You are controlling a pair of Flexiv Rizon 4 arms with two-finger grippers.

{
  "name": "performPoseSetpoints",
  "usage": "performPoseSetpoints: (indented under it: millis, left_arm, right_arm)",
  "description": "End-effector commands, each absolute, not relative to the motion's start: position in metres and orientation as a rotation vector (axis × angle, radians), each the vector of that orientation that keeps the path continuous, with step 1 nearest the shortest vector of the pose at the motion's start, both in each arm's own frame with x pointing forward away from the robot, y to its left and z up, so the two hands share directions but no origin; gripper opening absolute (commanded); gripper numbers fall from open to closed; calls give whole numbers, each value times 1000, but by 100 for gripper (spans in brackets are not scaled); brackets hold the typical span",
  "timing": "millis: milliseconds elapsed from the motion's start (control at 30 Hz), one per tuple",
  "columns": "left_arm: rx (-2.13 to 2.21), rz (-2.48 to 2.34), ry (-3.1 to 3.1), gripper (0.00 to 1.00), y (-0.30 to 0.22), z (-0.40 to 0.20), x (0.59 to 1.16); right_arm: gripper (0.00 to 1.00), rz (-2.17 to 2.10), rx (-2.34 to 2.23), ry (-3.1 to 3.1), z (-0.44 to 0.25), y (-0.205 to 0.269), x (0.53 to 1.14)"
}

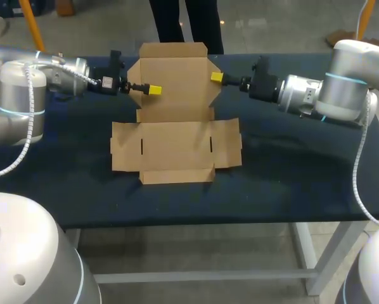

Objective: Assemble the packaging by folding the flat box into shape, placing the metal phone stand inside, and closing the box properly

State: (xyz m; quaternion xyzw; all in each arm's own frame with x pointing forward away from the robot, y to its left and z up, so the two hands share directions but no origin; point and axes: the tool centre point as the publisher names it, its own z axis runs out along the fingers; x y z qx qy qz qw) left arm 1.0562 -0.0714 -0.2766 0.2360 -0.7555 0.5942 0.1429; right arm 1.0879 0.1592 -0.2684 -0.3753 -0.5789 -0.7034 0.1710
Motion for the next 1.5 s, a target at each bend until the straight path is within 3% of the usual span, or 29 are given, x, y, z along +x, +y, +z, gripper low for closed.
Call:
performPoseSetpoints:
  millis: [33,300,333,433,667,700,800,933,1167,1500]
  left_arm:
    - [675,1717,-2172,47,-72,-278,1058]
    - [661,1735,-2156,36,-72,-278,1058]
    - [660,1736,-2155,31,-72,-278,1058]
    - [656,1741,-2154,0,-72,-278,1058]
    - [643,1748,-2153,0,-72,-278,1059]
    - [641,1749,-2153,0,-72,-278,1059]
    - [637,1750,-2152,0,-72,-277,1060]
    - [637,1747,-2153,0,-72,-276,1061]
    - [634,1751,-2154,0,-73,-274,1063]
    - [623,1763,-2160,0,-75,-267,1071]
  right_arm:
    - [0,-2005,-1060,-1639,-269,160,1088]
    - [0,-2010,-1055,-1634,-269,160,1088]
    - [0,-2011,-1054,-1633,-268,160,1088]
    - [0,-2011,-1052,-1630,-268,160,1088]
    - [2,-2008,-1049,-1629,-267,159,1087]
    - [17,-2005,-1047,-1631,-267,159,1087]
    - [39,-1997,-1045,-1638,-265,158,1086]
    - [48,-1984,-1051,-1667,-261,156,1082]
    - [47,-1968,-1086,-1733,-254,145,1072]
    - [37,-1984,-1161,-1821,-244,117,1047]
